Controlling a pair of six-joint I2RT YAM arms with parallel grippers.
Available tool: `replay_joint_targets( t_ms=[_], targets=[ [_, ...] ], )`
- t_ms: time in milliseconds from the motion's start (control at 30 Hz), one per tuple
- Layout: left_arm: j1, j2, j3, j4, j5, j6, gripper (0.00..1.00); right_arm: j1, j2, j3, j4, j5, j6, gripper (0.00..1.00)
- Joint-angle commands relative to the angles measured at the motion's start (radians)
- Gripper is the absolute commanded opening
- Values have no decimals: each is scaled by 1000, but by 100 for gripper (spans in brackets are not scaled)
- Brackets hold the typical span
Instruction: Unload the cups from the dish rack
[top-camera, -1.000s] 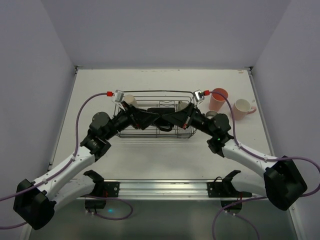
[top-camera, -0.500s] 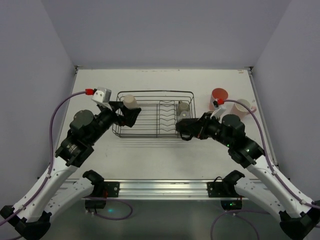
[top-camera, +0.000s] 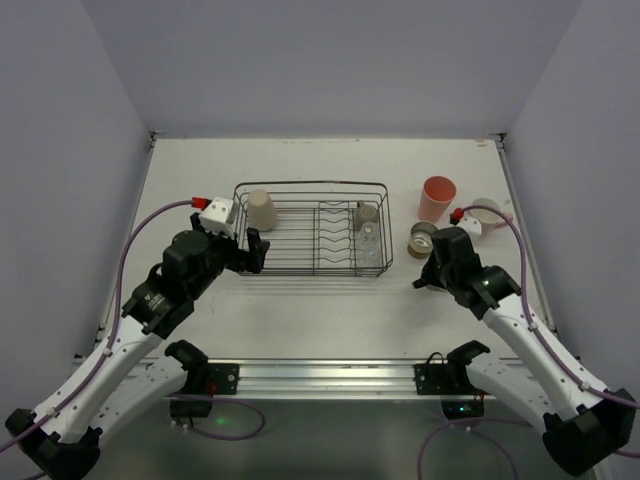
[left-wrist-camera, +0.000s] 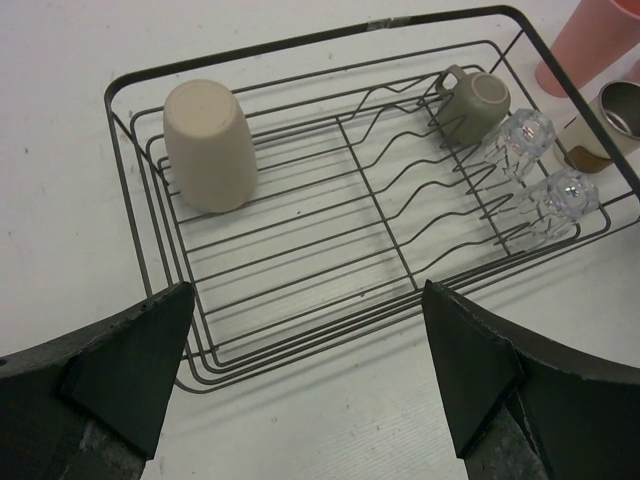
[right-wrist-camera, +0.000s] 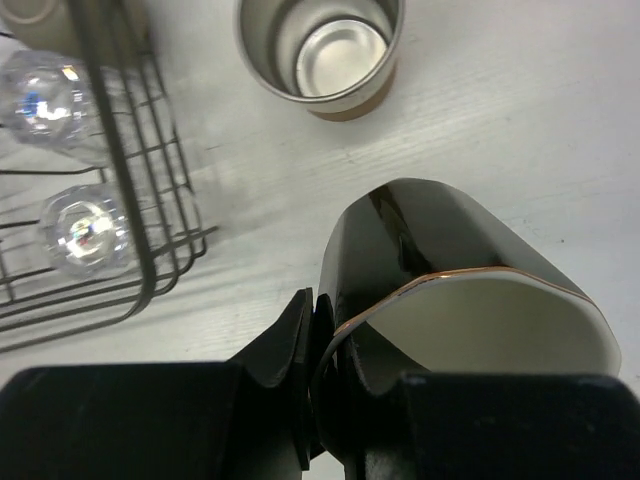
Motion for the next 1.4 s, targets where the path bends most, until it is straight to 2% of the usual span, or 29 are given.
replay_joint_targets(
  t_ms=[0, 167, 367, 600, 733, 833, 1033, 1133, 1200, 1367],
  targets=[
    [3, 5, -7, -2, -25, 28, 100, -49, 68, 8, 93, 45, -35, 0],
    [4, 31, -5, -14, -53, 23, 100, -65, 197, 8, 150, -11, -71, 1],
    [6, 105, 60, -63, -91, 3, 100, -66, 323, 22, 180, -33, -107, 14],
    [4, 192, 195, -101, -73, -44, 100, -68, 338, 14, 203, -50, -140, 27],
    [4, 264, 252, -59, -115, -80, 100, -69, 242, 14, 208, -74, -150, 63],
    [6, 342, 264, -13, -155, -116, 100, -68, 161, 19, 208, -103, -162, 71],
    [15, 506, 252, 115, -301, -163, 100, -66, -13, 5, 214, -152, -180, 73],
    [46, 610, 271, 167, -350, -158, 100, -66, -122, -26, 263, -246, -171, 74],
    [72, 657, 298, 201, -361, -155, 100, -66, -180, -49, 298, -328, -163, 74],
    [144, 804, 369, 239, -329, -147, 95, -66, -226, -70, 317, -384, -166, 74]
  ],
)
